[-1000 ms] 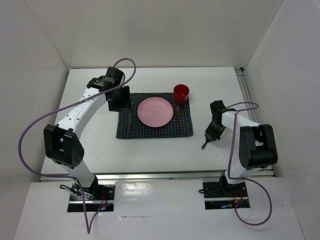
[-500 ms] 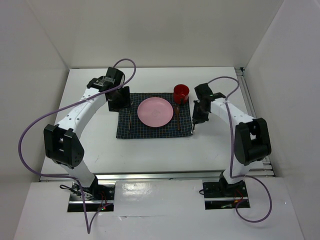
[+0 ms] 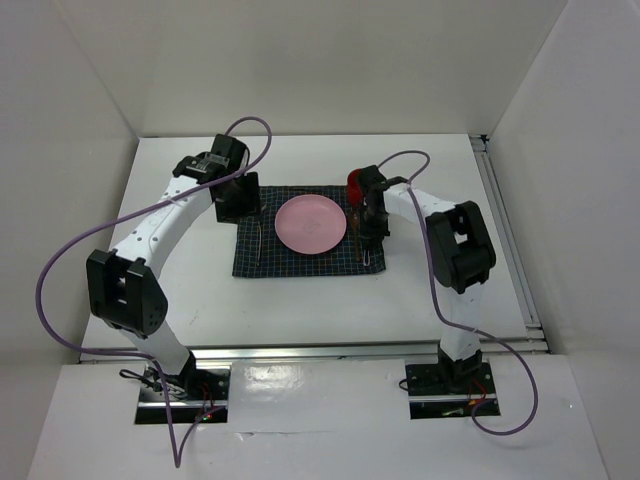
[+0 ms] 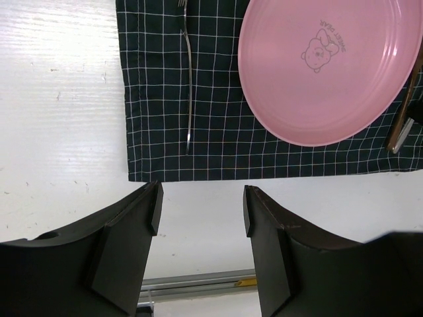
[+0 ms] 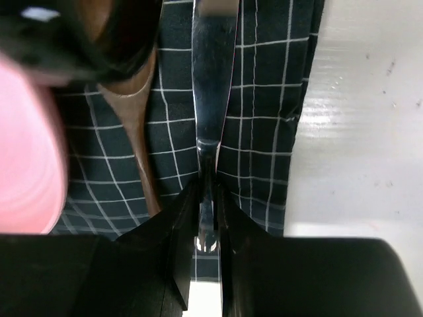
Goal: Set the dinner table for one person
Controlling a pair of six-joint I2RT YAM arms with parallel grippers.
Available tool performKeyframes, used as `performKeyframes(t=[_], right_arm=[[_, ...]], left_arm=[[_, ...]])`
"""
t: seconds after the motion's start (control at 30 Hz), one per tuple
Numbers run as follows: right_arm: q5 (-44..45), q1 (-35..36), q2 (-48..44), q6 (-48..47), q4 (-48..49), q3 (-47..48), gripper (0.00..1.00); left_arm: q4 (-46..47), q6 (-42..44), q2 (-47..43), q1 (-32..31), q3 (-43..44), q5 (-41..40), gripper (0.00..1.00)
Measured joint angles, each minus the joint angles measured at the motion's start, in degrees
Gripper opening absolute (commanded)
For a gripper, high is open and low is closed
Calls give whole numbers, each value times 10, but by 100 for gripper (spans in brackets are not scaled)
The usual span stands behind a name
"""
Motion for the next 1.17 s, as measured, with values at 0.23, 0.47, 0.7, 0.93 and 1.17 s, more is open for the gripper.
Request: performKeyframes(t=[0.23, 0.47, 0.7, 0.93, 1.17], right_arm=[[15, 2, 12, -6, -5, 14, 32], [40, 3, 8, -3, -18, 19, 54], [88, -17, -143, 26, -47, -29, 100], [163, -149, -366, 99, -66, -108, 100], [206, -156, -473, 164, -103, -218, 97]], left_arm=[[0, 0, -2, 0, 0, 0, 68], [0, 0, -2, 0, 0, 0, 68], [0, 0, -2, 0, 0, 2, 67], [4, -1, -6, 0, 3, 11, 67], [9, -2, -32, 0, 3, 15, 67]])
